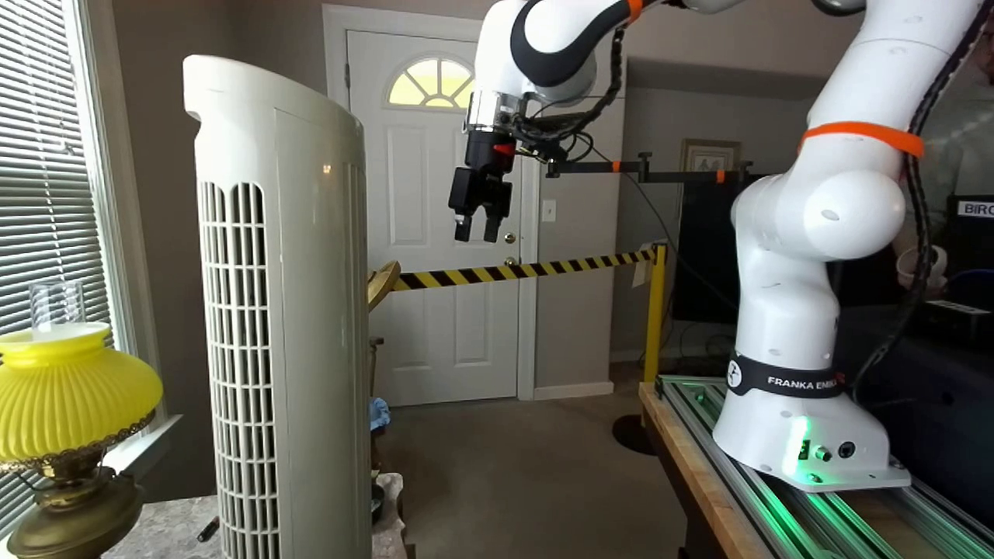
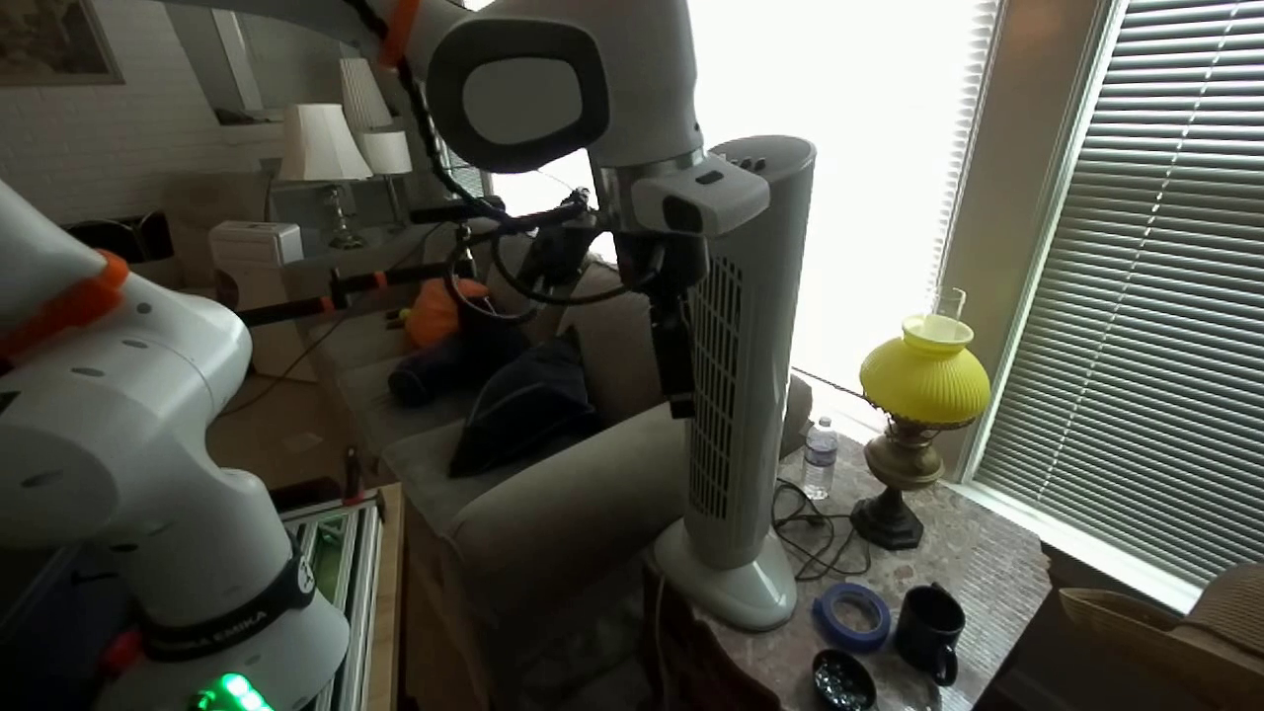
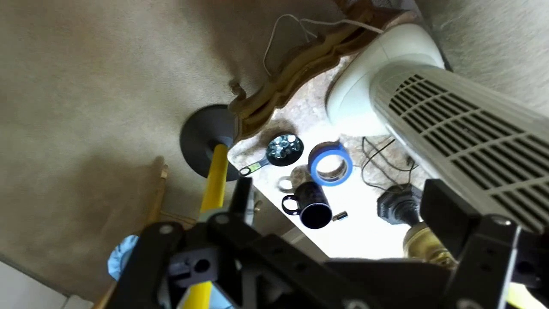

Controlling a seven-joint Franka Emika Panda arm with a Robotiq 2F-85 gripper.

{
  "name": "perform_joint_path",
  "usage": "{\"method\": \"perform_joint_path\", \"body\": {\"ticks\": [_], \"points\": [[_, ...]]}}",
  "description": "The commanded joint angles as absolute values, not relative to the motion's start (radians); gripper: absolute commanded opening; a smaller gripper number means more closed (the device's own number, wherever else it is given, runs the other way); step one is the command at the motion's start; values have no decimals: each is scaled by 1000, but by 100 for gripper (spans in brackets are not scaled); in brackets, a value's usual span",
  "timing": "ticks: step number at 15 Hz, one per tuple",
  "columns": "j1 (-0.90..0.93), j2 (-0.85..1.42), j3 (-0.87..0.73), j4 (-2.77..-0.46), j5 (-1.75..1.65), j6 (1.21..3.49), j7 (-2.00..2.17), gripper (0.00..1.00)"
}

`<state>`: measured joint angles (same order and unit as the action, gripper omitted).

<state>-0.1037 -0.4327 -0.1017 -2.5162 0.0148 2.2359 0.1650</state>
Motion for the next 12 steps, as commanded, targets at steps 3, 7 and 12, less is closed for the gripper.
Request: {"method": "perform_joint_path", "body": {"ticks": [3, 7, 12], "points": [[-140, -113, -124, -2377, 149, 2410, 306, 100], [-126, 113, -97, -2292, 205, 2597, 496, 100], [-98, 365, -134, -2147, 238, 2713, 708, 100]]}}
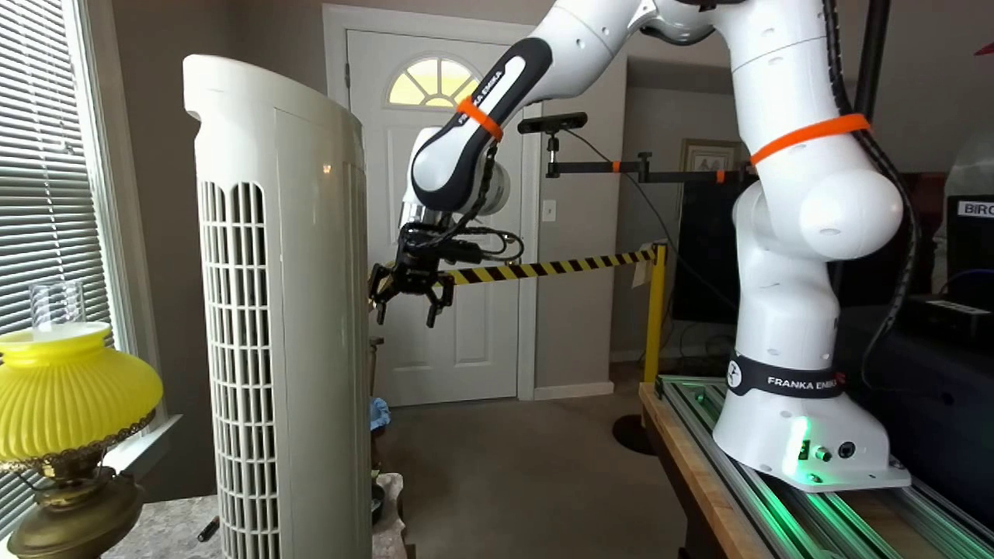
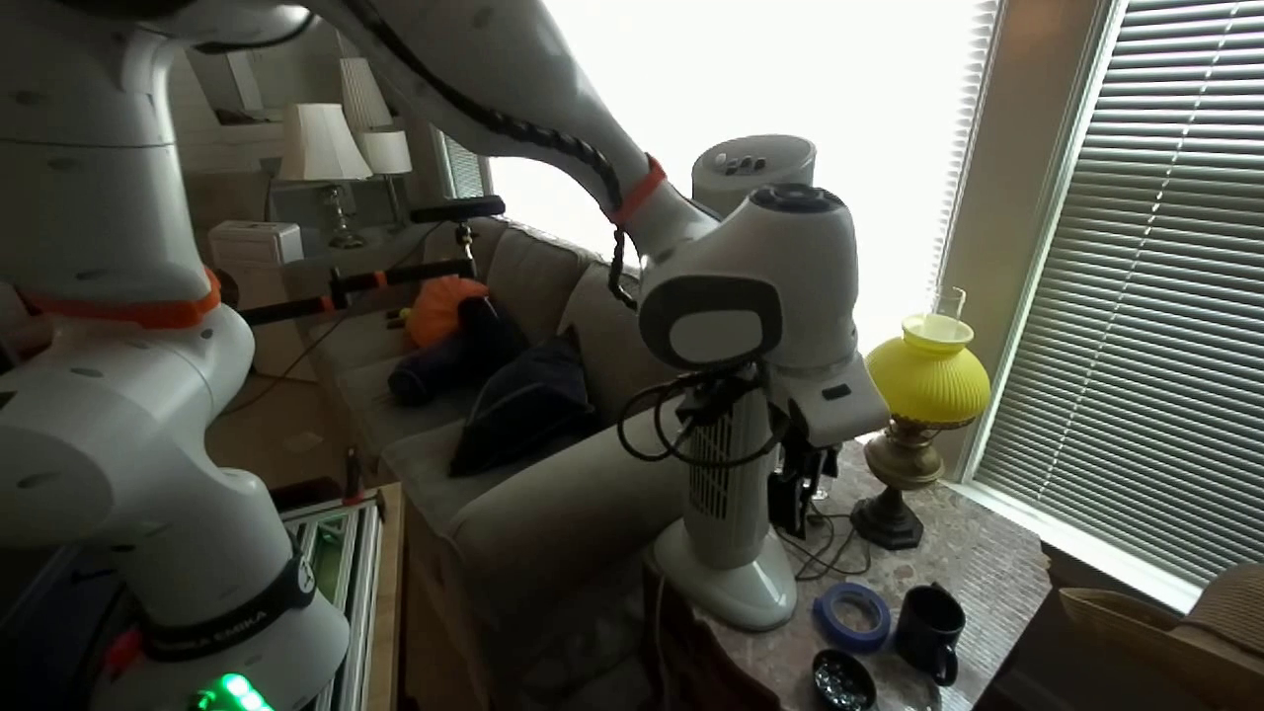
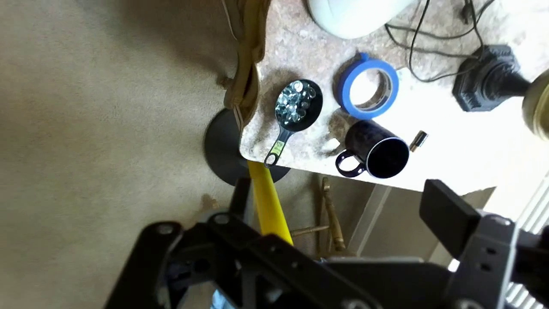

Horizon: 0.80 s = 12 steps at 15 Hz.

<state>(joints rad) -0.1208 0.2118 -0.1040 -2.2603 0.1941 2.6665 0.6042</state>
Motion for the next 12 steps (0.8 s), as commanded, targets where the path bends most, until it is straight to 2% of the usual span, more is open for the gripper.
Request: {"method": "perform_joint_path", "body": {"ticks": [1, 4, 5, 12], "points": [[-95, 409, -142, -2113, 250, 2724, 744, 100], [-102, 529, -175, -2036, 287, 2757, 834, 100], [-101, 439, -162, -2106, 265, 2730, 764, 100], [-95, 452, -169, -2090, 265, 2732, 763, 100]]}}
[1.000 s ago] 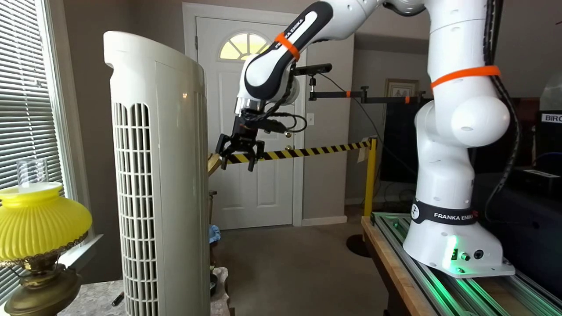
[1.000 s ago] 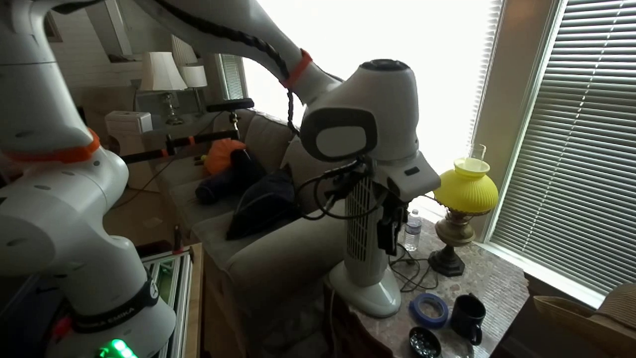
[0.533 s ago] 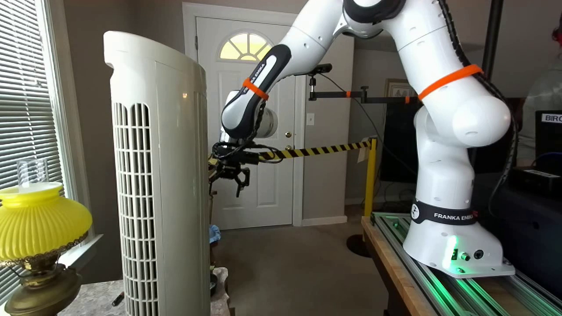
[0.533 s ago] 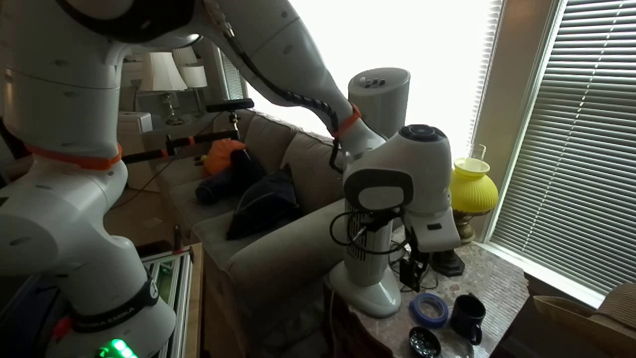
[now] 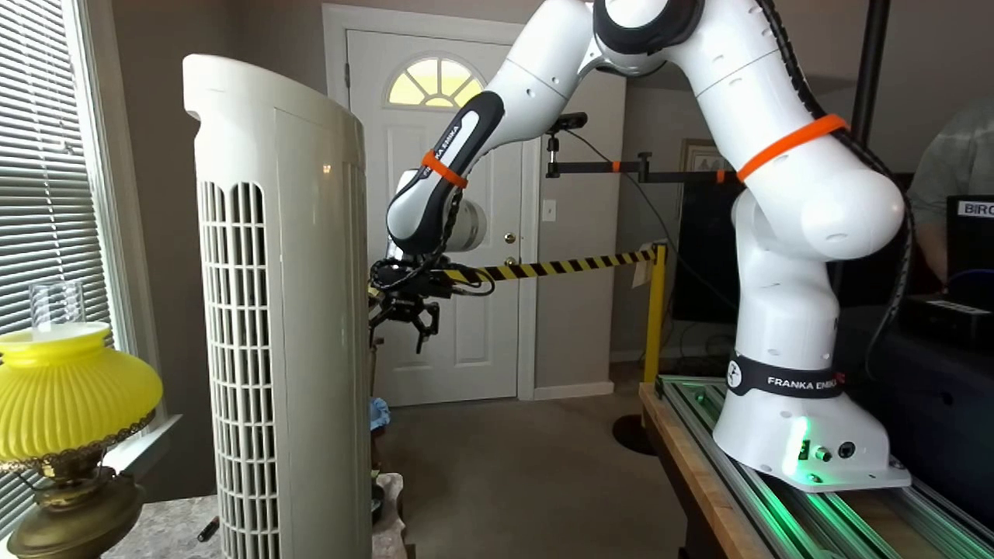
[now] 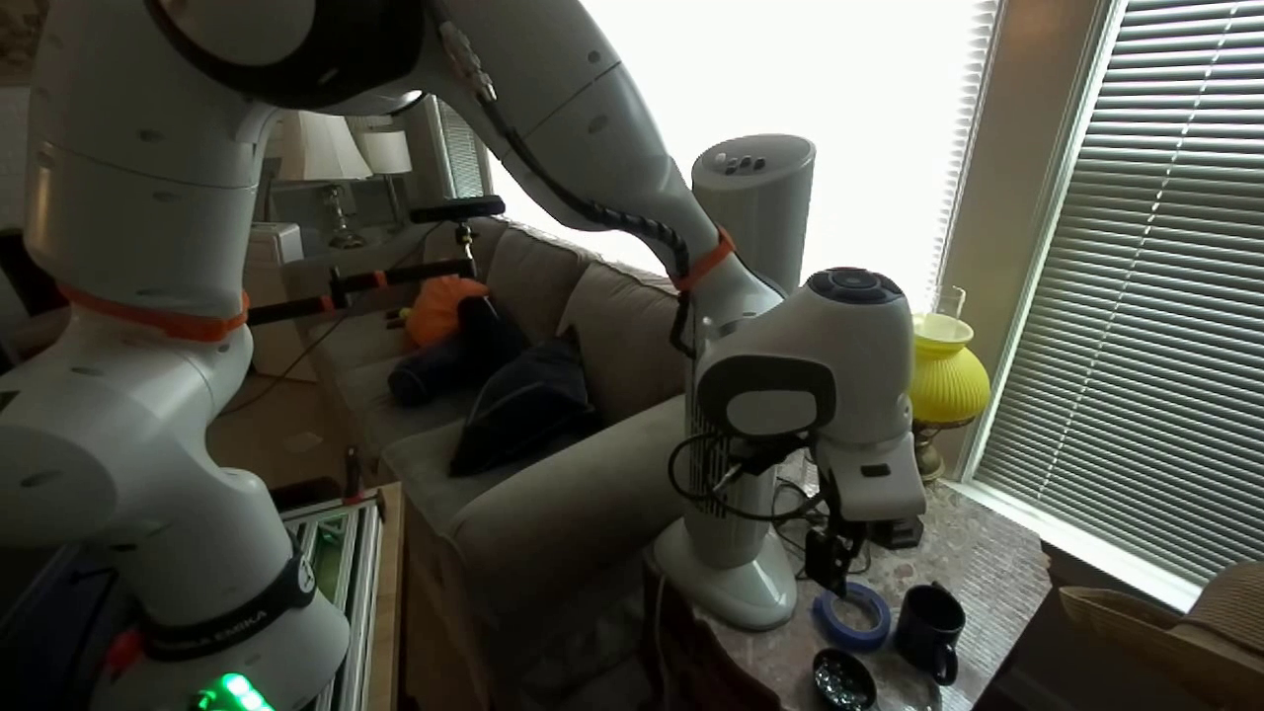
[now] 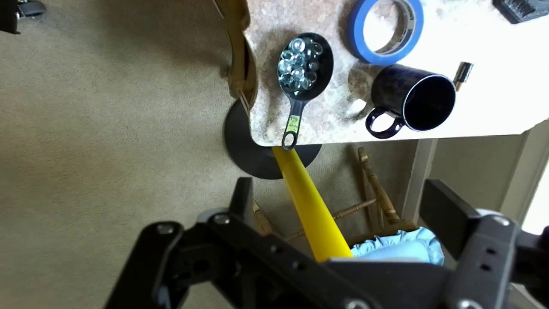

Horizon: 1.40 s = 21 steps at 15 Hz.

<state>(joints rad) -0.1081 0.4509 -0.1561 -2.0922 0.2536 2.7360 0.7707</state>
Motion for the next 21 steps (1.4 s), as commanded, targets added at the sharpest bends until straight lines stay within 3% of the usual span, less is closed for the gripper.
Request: {"method": "perform_joint_path", "body": {"ticks": [1, 6, 21], "points": [[-95, 452, -169, -2091, 265, 2732, 763, 100], [-68, 466, -201, -2083, 228, 2735, 799, 100], [-89, 905, -165, -1636, 284, 2733, 973, 100]]}}
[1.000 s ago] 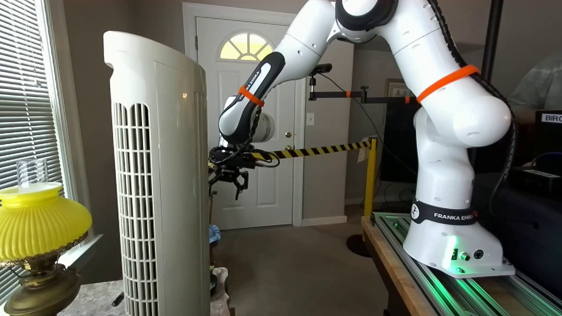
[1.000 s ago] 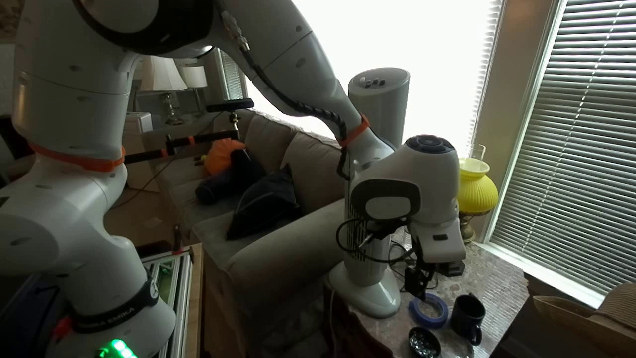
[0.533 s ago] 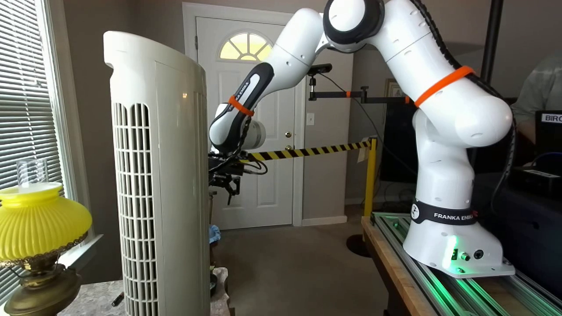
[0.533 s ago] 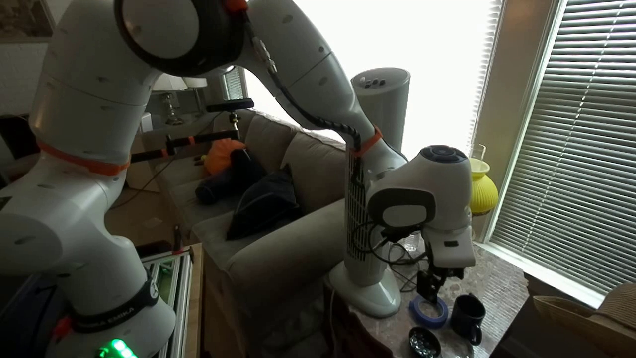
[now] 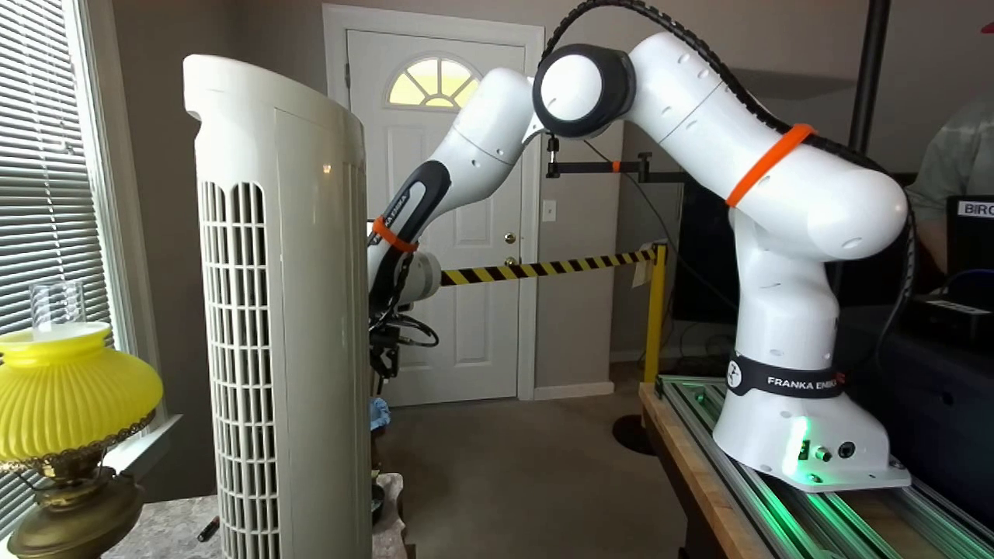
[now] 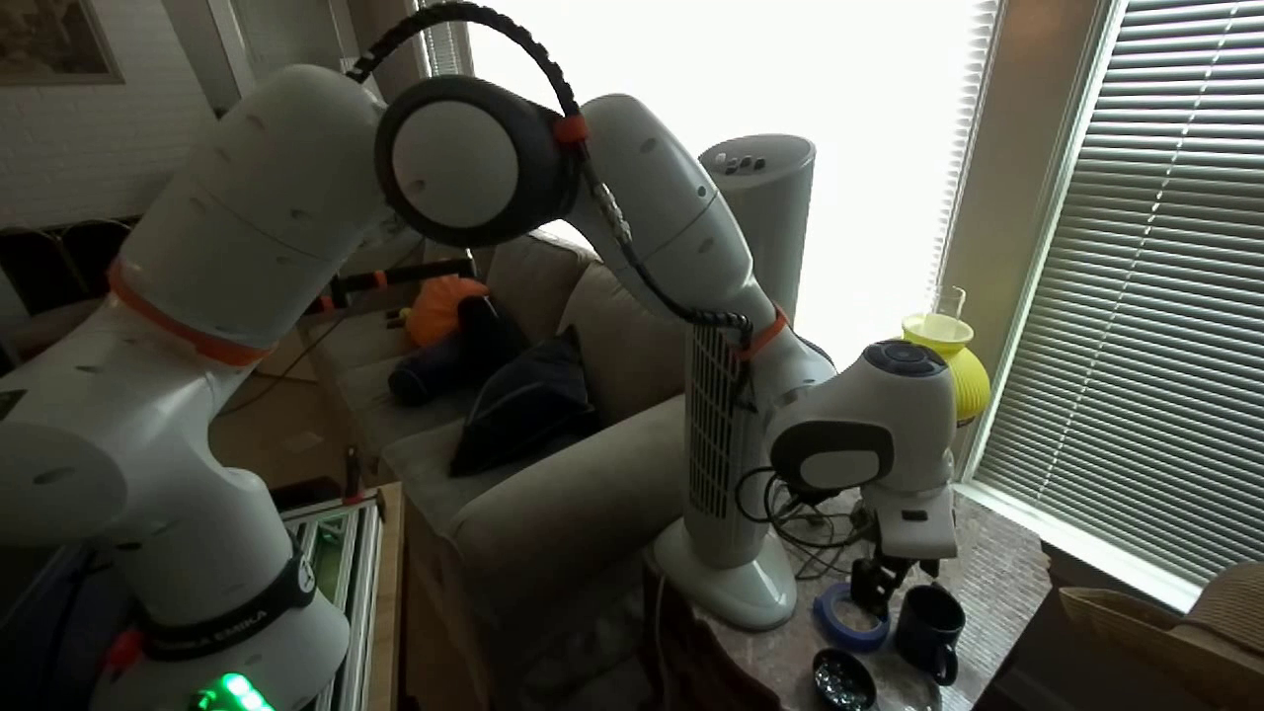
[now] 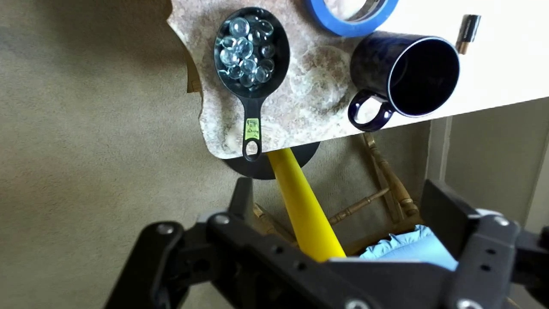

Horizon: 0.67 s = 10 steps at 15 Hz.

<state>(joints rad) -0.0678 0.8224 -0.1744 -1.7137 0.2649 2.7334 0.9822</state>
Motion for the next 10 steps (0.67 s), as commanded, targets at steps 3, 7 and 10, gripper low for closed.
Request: {"method": "perform_joint_path", "body": {"ticks": [3, 7, 10], "points": [[-118, 952, -140, -1614, 297, 2742, 951, 100], [-159, 1043, -106, -1550, 316, 2767, 924, 100], [-216, 1116, -54, -1469, 335, 2738, 852, 100]]}}
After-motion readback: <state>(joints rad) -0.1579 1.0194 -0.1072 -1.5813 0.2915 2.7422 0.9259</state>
